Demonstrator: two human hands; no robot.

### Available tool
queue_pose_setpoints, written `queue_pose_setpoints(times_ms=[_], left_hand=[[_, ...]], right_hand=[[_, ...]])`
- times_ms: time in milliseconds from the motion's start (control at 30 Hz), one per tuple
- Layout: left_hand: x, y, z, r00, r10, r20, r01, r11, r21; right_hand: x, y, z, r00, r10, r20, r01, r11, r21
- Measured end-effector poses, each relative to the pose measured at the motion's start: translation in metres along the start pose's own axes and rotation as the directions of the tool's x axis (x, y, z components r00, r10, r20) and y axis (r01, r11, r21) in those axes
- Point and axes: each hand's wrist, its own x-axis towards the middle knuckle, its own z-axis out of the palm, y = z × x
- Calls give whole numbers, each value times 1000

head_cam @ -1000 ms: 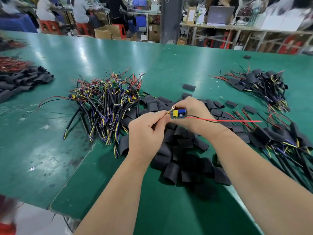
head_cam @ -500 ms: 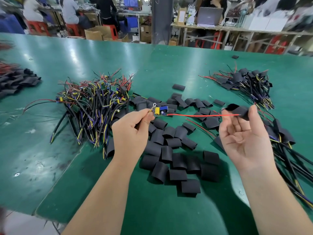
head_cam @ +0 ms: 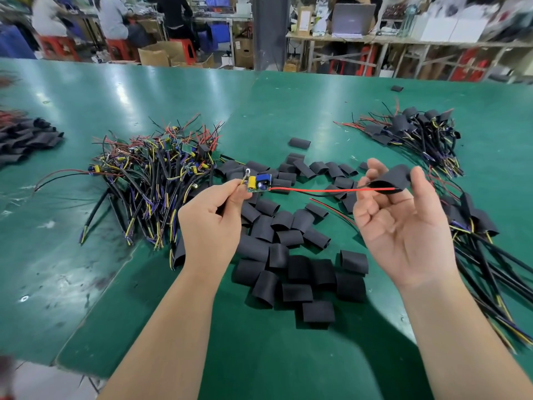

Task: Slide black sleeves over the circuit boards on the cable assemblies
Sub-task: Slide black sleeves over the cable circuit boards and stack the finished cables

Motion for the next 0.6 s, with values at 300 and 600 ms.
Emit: queue_pose_setpoints(times_ms=[300, 600], left_hand=[[0, -2, -1, 1000, 10, -21, -8, 998, 65], [-10, 13, 12, 988, 148, 35, -152, 979, 139]], right_hand=[[-1, 2, 1, 999, -17, 50, 14, 998, 58], [-2, 35, 7, 1000, -1, -9, -1, 979, -203]])
